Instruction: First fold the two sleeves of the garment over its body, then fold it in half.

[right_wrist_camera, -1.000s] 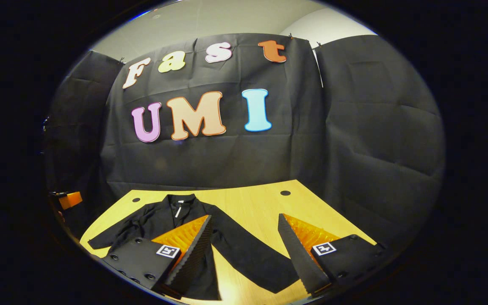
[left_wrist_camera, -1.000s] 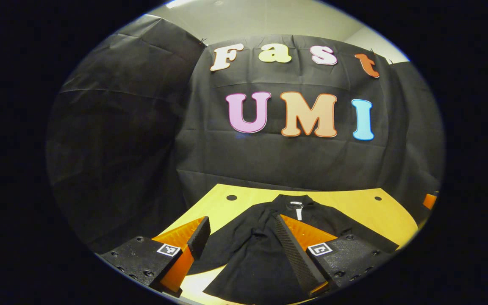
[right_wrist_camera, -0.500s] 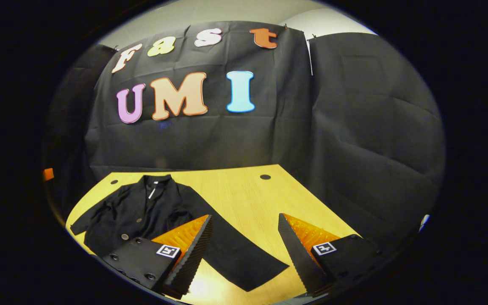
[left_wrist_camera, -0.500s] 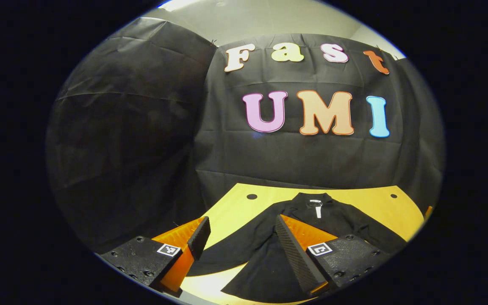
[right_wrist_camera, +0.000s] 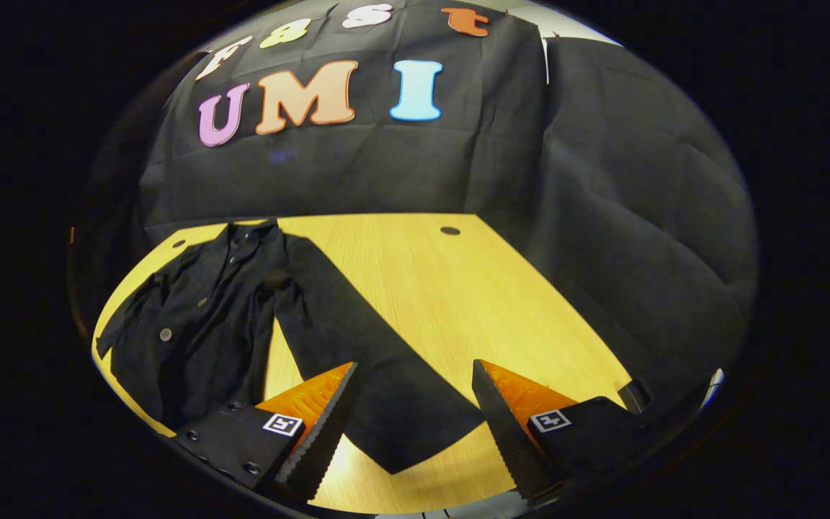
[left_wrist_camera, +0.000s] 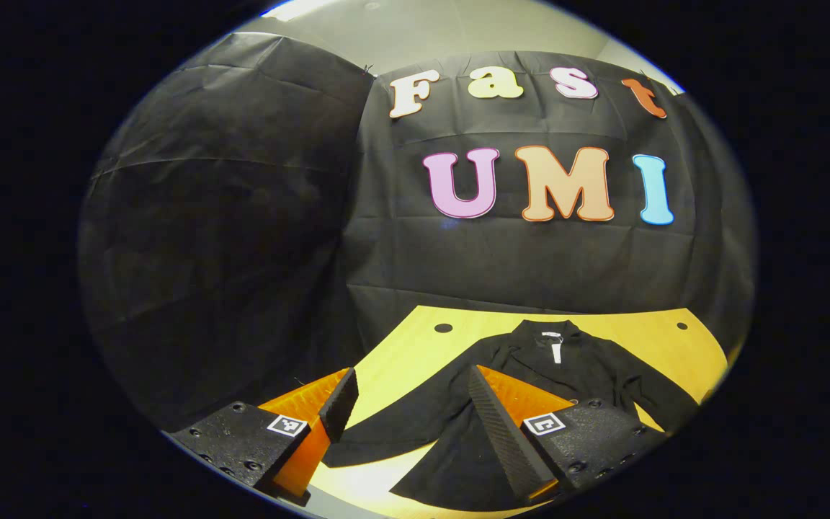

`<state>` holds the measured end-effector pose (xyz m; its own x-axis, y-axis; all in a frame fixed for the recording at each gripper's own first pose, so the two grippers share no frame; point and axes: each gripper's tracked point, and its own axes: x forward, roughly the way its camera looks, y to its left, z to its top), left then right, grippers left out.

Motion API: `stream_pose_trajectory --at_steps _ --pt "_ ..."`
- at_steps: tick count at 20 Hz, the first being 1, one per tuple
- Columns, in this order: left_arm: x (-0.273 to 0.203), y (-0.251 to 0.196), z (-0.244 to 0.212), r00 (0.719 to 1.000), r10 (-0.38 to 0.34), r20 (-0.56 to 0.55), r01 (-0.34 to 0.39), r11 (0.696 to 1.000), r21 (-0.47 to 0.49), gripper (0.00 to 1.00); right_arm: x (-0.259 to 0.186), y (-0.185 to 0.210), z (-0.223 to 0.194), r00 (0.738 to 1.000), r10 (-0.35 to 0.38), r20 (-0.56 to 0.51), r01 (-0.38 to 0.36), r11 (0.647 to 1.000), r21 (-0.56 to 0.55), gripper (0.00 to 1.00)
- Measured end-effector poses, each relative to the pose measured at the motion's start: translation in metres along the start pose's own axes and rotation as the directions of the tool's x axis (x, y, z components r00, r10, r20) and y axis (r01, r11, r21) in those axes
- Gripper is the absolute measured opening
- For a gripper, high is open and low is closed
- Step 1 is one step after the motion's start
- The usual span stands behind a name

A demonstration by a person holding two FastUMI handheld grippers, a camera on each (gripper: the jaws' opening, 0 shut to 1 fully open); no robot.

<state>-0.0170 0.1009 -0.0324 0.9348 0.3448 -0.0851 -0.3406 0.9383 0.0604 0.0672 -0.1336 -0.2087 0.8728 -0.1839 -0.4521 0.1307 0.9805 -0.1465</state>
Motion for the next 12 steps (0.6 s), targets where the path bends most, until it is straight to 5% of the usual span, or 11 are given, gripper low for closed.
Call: stream_pose_trajectory --at_steps 12 --pt "-0.003 -0.013 -0.01 1.0 -0.009 -0.024 0.009 1.0 -0.022 0.94 0.03 -0.007 -0.05 0.988 0.003 -0.157 -0.004 1.0 -0.006 0.99"
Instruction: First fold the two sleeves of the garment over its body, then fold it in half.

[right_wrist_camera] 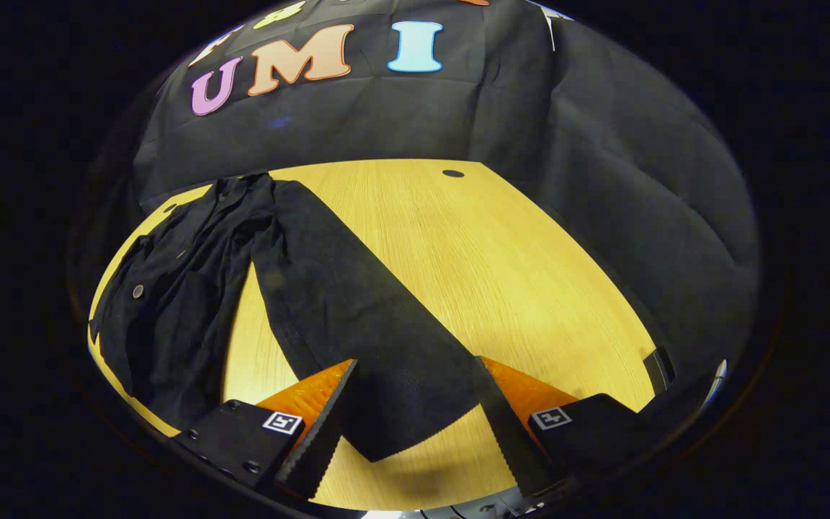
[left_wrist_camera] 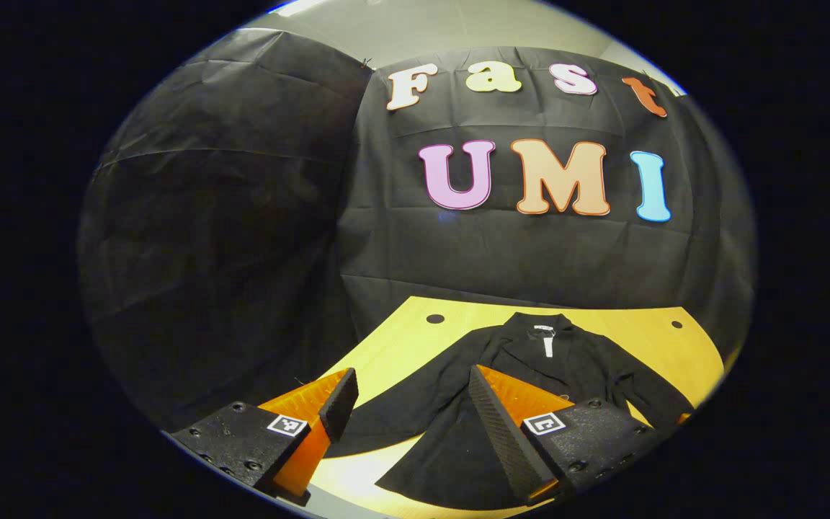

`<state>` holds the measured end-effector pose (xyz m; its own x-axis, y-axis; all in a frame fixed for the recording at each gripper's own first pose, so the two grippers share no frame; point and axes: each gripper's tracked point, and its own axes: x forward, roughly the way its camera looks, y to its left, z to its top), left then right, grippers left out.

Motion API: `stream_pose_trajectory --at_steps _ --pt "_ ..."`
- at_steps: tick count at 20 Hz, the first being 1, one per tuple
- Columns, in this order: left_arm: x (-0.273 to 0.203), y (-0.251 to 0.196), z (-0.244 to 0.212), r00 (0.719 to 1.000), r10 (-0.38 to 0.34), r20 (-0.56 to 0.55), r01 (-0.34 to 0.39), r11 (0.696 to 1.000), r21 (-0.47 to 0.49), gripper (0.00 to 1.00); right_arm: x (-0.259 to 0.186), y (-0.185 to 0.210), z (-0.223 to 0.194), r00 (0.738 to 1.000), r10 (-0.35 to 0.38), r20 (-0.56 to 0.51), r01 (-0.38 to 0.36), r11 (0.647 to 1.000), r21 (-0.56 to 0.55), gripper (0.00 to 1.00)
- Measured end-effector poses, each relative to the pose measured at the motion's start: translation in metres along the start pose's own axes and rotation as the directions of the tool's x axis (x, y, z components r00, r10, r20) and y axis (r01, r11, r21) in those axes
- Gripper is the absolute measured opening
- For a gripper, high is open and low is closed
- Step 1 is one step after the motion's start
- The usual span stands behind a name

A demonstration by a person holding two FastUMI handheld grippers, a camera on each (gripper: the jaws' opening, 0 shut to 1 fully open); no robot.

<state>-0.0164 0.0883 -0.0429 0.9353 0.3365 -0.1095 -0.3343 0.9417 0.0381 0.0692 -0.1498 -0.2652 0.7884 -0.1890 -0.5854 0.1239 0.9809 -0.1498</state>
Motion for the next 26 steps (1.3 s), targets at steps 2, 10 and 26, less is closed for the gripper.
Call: stream_pose_trajectory --at_steps 2,10,26 --pt "0.001 0.002 0.0 1.0 0.008 -0.003 -0.008 1.0 0.001 0.93 0.004 0.0 -0.005 1.0 0.002 -0.02 -0.002 1.0 -0.012 0.97" --pt "0.002 0.005 -0.007 0.999 0.021 -0.025 -0.021 1.0 -0.007 0.93 0.009 0.005 -0.013 0.997 0.073 -0.022 -0.071 0.995 0.073 0.98" --pt "0.004 -0.009 -0.013 0.999 -0.005 -0.033 0.004 0.999 -0.04 0.93 0.005 0.035 -0.005 0.995 0.083 -0.06 -0.09 0.988 -0.126 0.11"
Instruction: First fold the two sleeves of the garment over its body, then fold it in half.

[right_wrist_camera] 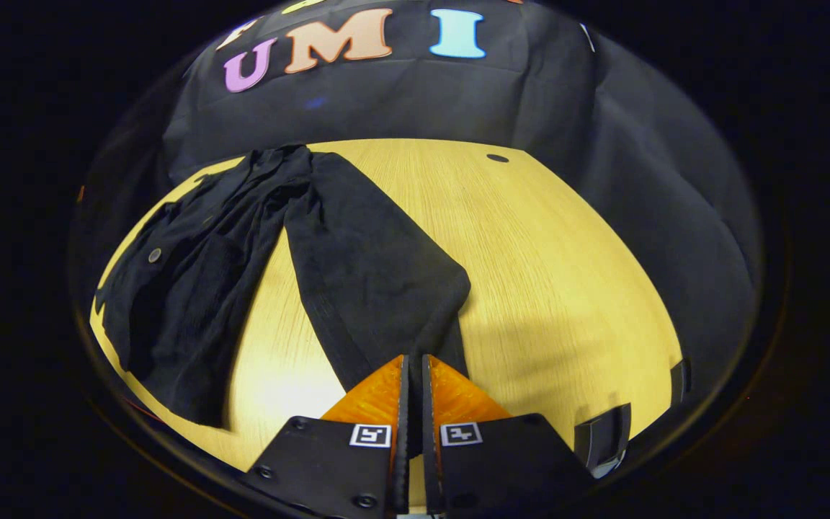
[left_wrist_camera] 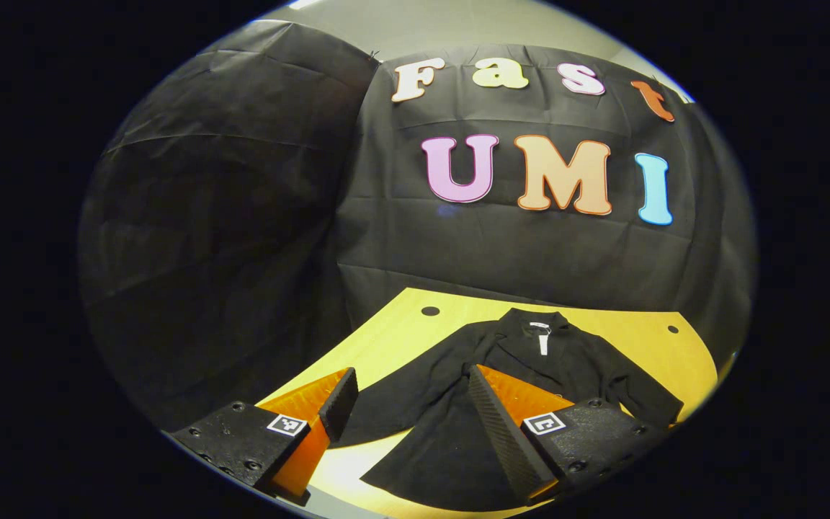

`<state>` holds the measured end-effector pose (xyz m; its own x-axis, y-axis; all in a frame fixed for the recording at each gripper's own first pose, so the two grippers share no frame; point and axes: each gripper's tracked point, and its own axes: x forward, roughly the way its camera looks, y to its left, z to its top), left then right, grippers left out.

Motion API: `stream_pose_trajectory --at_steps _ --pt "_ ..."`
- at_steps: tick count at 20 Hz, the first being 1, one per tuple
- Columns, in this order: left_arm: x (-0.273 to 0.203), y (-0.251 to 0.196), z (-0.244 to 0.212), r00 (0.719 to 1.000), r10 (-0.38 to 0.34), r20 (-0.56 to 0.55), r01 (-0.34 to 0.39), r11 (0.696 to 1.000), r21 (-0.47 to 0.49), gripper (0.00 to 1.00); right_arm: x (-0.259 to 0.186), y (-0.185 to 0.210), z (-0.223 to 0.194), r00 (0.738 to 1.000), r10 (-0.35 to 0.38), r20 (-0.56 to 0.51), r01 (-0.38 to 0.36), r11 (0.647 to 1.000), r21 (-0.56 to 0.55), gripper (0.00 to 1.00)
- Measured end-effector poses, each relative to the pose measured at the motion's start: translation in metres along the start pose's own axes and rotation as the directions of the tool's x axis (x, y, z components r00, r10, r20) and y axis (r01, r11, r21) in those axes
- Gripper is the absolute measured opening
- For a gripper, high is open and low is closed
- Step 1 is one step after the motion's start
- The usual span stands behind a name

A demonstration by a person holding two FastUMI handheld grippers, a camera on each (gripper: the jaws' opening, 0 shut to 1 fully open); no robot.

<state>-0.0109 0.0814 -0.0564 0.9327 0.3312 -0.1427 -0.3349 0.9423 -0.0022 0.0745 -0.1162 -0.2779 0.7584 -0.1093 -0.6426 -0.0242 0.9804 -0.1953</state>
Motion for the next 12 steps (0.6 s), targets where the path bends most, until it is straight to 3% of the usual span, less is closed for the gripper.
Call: stream_pose_trajectory --at_steps 3,6,12 --pt "-0.004 0.0 -0.005 1.0 0.005 -0.011 -0.005 1.0 0.0 0.93 0.002 0.001 0.0 1.0 0.014 -0.012 -0.014 1.0 -0.012 0.03" --pt "-0.008 -0.001 -0.006 1.0 0.013 -0.01 -0.013 1.0 0.0 0.93 0.002 0.003 0.001 0.999 0.048 -0.017 -0.048 0.999 0.007 0.03" --pt "-0.023 -0.006 -0.009 0.999 0.041 -0.006 -0.041 0.999 -0.013 0.93 0.002 0.003 0.003 0.999 0.048 -0.007 -0.049 0.998 -0.029 0.03"
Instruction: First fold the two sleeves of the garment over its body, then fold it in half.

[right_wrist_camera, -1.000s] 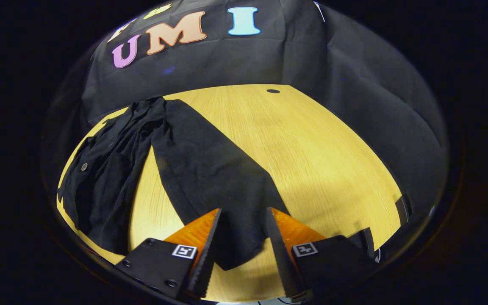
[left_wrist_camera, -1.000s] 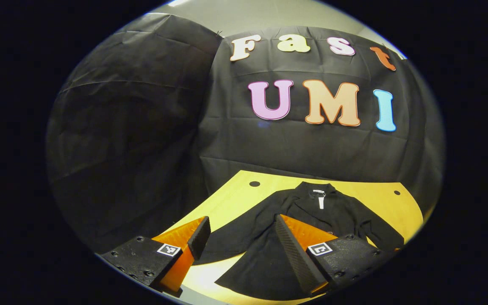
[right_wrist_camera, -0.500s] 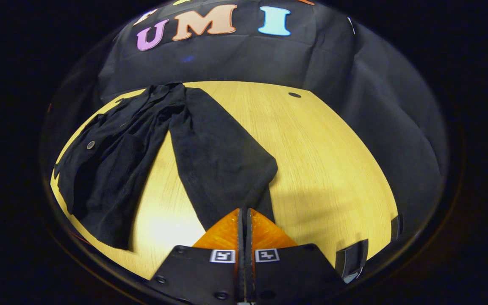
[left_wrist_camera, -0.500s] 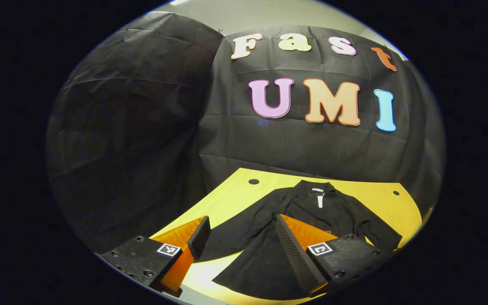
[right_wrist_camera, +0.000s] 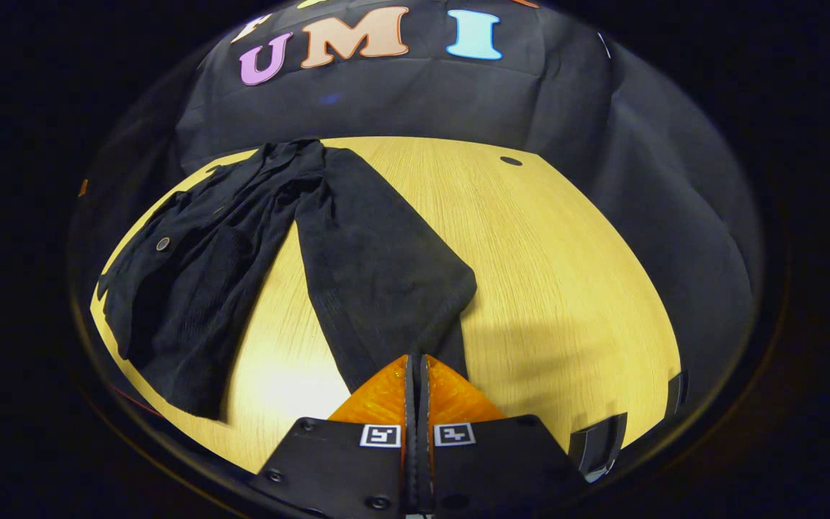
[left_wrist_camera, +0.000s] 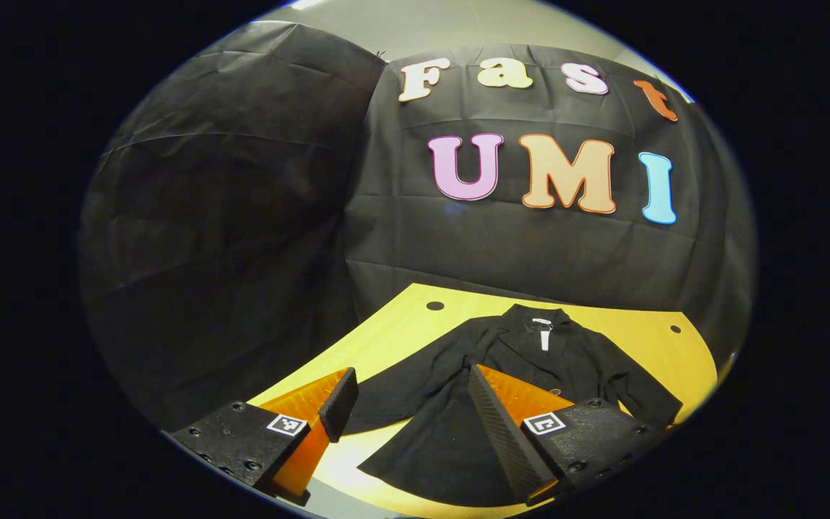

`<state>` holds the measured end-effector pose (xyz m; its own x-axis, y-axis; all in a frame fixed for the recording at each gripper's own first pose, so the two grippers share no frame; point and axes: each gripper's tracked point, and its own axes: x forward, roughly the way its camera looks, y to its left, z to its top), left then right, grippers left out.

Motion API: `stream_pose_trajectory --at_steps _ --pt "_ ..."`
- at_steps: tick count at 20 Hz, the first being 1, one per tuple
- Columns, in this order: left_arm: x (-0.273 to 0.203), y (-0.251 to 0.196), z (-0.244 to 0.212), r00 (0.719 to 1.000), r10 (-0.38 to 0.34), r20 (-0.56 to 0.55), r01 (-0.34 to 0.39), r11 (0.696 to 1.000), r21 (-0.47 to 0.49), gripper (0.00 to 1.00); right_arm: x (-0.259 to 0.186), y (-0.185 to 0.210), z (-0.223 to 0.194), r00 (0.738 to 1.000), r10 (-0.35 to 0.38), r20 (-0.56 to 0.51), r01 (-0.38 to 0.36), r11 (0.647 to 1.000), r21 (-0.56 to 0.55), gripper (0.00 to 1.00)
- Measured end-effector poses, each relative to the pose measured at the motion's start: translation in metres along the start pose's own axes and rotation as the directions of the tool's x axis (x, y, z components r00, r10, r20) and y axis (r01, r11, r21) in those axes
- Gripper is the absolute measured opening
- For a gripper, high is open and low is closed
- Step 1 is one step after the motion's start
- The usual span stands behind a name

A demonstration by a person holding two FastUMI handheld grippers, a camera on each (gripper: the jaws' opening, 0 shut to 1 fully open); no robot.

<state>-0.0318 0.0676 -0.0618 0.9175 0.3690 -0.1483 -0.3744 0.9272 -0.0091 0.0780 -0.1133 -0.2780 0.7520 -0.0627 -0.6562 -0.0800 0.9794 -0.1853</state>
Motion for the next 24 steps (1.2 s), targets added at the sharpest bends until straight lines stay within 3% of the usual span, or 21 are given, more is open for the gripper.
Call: stream_pose_trajectory --at_steps 7,16,24 --pt "-0.022 -0.004 -0.007 1.0 0.014 0.017 -0.014 1.0 -0.003 0.93 0.0 0.001 0.003 1.0 0.027 -0.013 -0.028 0.999 -0.018 0.03" --pt "-0.003 0.01 -0.01 0.999 -0.047 0.0 0.047 0.999 0.023 0.94 -0.01 0.003 0.015 1.0 -0.008 -0.025 0.009 0.999 0.035 0.02" --pt "0.025 0.033 -0.02 0.994 -0.105 -0.024 0.106 0.993 0.054 0.93 -0.023 0.039 0.123 0.992 -0.027 0.121 0.018 0.997 0.077 0.03"
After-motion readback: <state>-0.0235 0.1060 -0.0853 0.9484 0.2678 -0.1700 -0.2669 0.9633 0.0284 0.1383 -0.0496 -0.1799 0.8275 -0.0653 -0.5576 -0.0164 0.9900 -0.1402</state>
